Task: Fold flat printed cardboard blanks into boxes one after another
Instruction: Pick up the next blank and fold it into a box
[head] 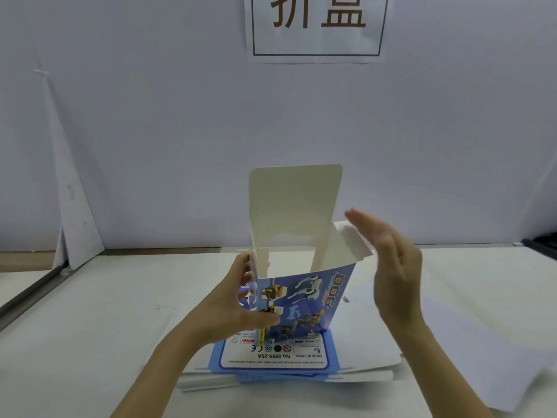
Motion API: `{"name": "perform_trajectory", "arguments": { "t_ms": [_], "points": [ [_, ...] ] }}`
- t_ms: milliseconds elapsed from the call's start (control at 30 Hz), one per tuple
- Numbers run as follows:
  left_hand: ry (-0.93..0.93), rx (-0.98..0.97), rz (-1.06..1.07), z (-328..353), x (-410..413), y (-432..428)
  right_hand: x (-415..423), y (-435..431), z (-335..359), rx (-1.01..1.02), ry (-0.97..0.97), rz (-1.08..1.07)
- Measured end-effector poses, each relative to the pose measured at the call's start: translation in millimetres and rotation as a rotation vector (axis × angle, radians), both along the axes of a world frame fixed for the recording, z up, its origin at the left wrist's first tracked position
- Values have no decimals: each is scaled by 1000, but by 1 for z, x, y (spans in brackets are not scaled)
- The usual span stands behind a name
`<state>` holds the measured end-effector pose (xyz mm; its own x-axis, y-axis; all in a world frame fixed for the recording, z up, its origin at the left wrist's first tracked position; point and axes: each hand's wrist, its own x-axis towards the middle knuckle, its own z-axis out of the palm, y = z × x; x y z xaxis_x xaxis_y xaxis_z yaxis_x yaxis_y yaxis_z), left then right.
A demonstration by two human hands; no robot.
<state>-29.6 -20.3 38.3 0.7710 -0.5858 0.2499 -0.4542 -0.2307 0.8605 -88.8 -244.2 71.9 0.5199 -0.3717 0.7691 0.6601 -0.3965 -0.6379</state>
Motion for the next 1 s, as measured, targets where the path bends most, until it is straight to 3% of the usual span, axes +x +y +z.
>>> {"name": "perform_trajectory", "arguments": {
  "t_ms": [100, 167, 267, 333, 567, 767, 900, 1000],
  "points": [
    [-125, -175, 94, 14, -12, -1, 1, 12, -16, -363, -26, -188],
    [-462, -336, 209, 25, -19, -1, 4, 17, -24, -383, -63, -241],
    [-989, -276, 286, 30, -18, 2, 5, 17, -25, -362, -93, -266],
    [-1091, -209, 304, 22, -14, 6, 5, 18, -23, -364, -104, -272],
    [-929, -322, 398, -26, -7, -5, 5, 21, -21, -315, -127, -291],
    [-458, -517, 276, -51, -25, -27, 3, 43, -23, -79, -75, -200],
    [-331, -571, 339, -42, -21, -33, -2, 38, -19, -61, 4, -132],
    [-54, -499, 304, -35, -18, -35, -4, 36, -15, -13, 28, -116]
  ]
}}
